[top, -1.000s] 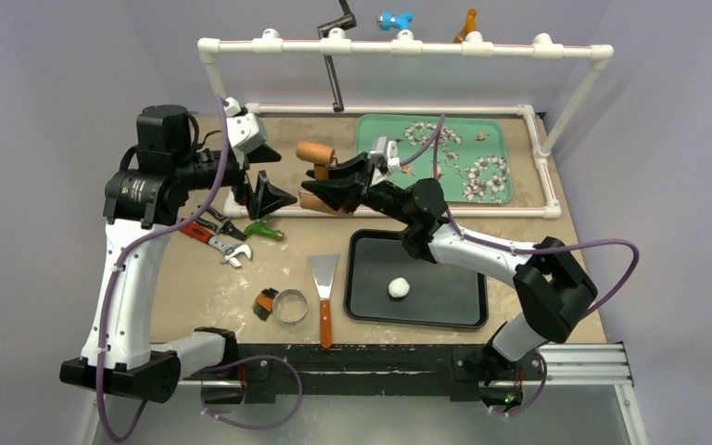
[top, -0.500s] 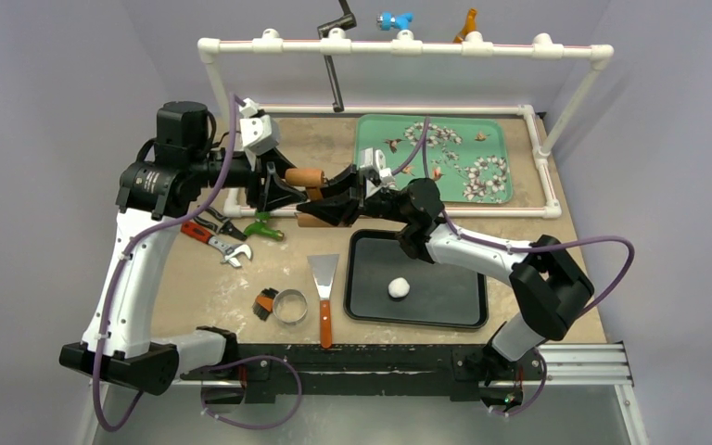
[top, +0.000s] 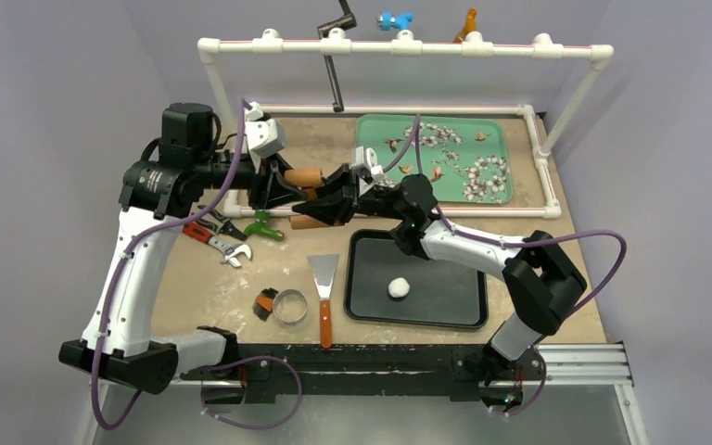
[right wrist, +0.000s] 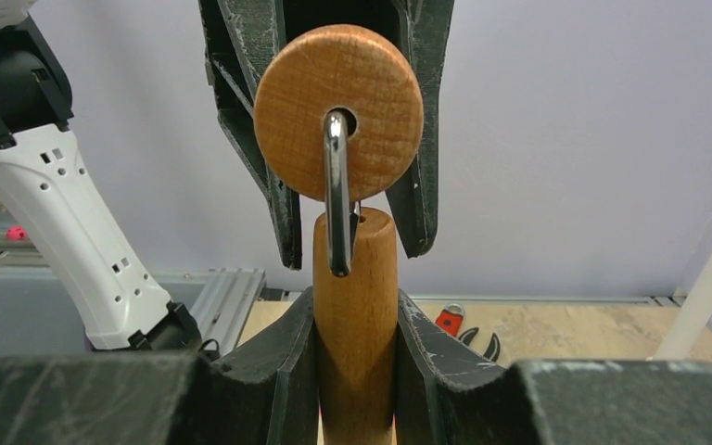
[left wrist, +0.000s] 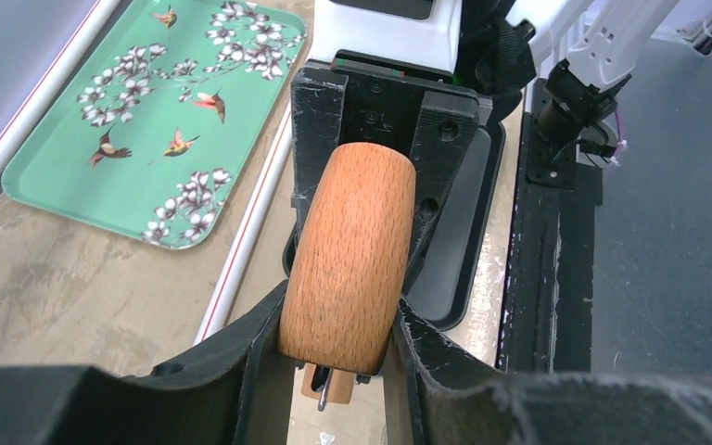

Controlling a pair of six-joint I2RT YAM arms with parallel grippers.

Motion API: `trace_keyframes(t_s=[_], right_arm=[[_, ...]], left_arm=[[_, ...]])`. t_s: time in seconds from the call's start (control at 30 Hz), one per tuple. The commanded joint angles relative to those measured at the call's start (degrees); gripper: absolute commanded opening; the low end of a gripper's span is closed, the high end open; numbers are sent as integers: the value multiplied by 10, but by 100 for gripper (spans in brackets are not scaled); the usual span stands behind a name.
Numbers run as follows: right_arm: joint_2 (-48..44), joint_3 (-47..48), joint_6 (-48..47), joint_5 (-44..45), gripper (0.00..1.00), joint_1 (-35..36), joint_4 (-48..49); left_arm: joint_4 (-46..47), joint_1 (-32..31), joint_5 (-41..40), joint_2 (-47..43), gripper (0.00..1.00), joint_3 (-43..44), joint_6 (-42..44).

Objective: Roll out the dumpling wrappers from the dough

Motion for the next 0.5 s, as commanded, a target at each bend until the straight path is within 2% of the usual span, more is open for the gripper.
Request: trace_keyframes(t_s=[0.0, 0.03, 0.1, 0.13, 0.17, 0.27, 0.43, 0.47], right_arm=[[-6, 41, -43, 14, 13, 2, -57], [-9, 44, -59, 12, 31, 2, -88], [-22, 58, -111, 14, 60, 2, -180], [-26, 65, -141, 20, 70, 1, -235], [-27, 70, -154, 28, 74, 1, -262], [-23, 74, -174, 47, 76, 0, -311], [-24, 67, -180, 59, 77, -7, -327], [-27, 74, -183, 55, 81, -8, -344]], left_arm=[[-10, -3, -32, -2, 0, 13, 13], [-15, -3, -38, -3, 0, 10, 23], [-21, -4, -56, -8, 0, -3, 41], [-25, -5, -62, -8, 0, -7, 49], [-27, -5, -67, -8, 0, -11, 52], [-34, -8, -73, 2, 0, -19, 57], [-55, -15, -84, 16, 0, -35, 78], [-58, -16, -86, 17, 0, -38, 83]])
